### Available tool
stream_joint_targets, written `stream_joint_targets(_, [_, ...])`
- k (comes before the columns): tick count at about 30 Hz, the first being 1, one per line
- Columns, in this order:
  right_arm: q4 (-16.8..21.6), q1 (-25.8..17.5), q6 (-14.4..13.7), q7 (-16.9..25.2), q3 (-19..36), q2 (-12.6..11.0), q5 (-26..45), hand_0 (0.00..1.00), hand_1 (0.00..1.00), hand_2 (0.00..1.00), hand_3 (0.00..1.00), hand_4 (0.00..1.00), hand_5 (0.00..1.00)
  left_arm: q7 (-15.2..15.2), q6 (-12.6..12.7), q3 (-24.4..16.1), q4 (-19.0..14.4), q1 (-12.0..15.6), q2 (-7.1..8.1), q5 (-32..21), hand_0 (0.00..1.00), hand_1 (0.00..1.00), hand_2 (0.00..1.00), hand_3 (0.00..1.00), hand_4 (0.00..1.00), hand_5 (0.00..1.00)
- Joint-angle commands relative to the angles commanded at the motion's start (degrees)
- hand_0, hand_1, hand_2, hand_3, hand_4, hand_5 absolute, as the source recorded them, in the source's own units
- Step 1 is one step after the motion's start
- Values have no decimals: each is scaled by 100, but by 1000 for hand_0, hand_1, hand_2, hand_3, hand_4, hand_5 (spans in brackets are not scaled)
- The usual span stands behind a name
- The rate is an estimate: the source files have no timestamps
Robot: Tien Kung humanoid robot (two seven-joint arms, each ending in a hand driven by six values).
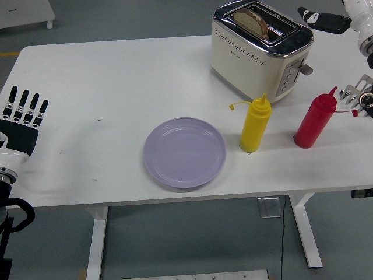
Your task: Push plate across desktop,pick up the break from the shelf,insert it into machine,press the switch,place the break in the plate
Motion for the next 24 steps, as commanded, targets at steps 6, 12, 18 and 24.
stream_joint_targets(6, [-94, 419, 266, -169, -258, 190, 314, 847, 809, 891, 949, 802, 525, 0, 1, 2, 1, -5, 6, 0, 813, 872, 952, 837, 603, 998])
stream_joint_targets(12, [-510, 901, 548, -405, -496, 490, 415, 847, 815, 886, 941, 815, 538, 0, 1, 3, 2, -22, 15, -1, 813, 872, 952, 837, 603, 998])
stream_joint_targets(18, [-993, 1288, 768, -616, -761, 789, 384, 841, 810, 878, 919, 816, 537, -2, 0, -11, 4, -24, 24, -2, 814, 872, 951, 837, 602, 998])
stream_joint_targets(24, [-1465, 1567, 895, -725, -998, 1074, 310, 834, 809, 870, 906, 825, 543, -4, -1, -7, 5, -31, 31, -3, 814, 872, 951, 837, 602, 998])
